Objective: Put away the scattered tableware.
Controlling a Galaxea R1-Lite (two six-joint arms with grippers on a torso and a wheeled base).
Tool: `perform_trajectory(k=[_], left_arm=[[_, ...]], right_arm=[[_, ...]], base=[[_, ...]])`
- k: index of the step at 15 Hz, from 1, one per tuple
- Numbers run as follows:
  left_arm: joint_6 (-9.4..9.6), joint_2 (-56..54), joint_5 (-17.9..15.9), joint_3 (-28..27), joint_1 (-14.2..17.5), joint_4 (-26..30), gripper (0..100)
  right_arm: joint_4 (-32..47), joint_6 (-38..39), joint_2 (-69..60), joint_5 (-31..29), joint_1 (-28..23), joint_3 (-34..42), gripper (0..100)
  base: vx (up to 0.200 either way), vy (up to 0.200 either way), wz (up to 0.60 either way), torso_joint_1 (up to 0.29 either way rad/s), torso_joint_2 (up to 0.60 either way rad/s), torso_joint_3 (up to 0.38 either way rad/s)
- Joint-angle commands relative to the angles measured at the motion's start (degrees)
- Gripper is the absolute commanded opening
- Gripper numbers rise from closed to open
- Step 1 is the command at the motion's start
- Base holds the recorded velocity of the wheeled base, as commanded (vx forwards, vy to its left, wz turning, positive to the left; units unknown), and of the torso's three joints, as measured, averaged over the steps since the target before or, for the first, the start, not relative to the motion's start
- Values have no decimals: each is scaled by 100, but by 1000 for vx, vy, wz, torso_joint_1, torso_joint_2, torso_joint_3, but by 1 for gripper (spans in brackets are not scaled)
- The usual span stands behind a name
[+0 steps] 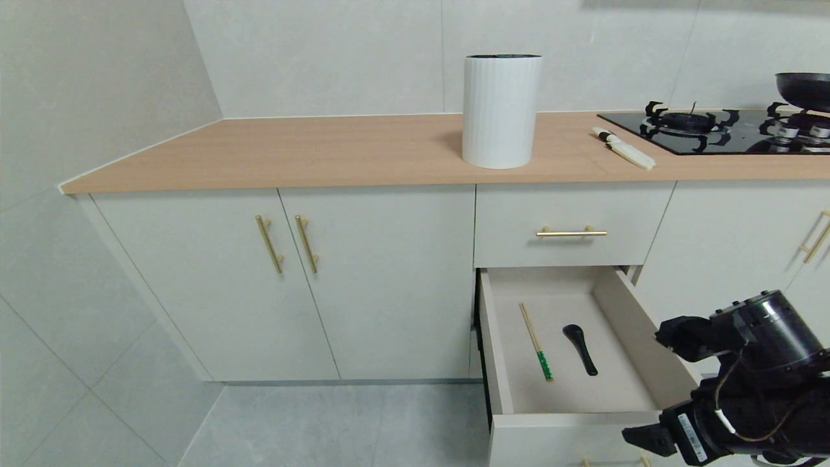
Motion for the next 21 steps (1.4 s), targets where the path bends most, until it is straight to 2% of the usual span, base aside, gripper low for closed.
perform_trajectory(k=[1, 5, 10, 15, 21], left_arm=[[-1, 0, 1, 0, 2, -1, 100], [-1, 0, 1, 0, 2, -1, 100], [-1, 0, 1, 0, 2, -1, 100], [-1, 0, 1, 0, 2, -1, 100], [-1, 0, 1, 0, 2, -1, 100]], right_arm=[[-13, 23, 584, -23, 364, 122, 100], [-49, 50, 1234, -58, 443, 113, 100], [-426, 656, 1849, -384, 443, -45, 100], [-418, 1236, 2183, -700, 381, -335, 100], [-813, 1438, 2324, -946, 372, -361, 100]], base=[[0, 0, 0, 0, 0, 0], [0, 0, 0, 0, 0, 0], [0, 0, 0, 0, 0, 0], [0, 0, 0, 0, 0, 0], [0, 0, 0, 0, 0, 0]])
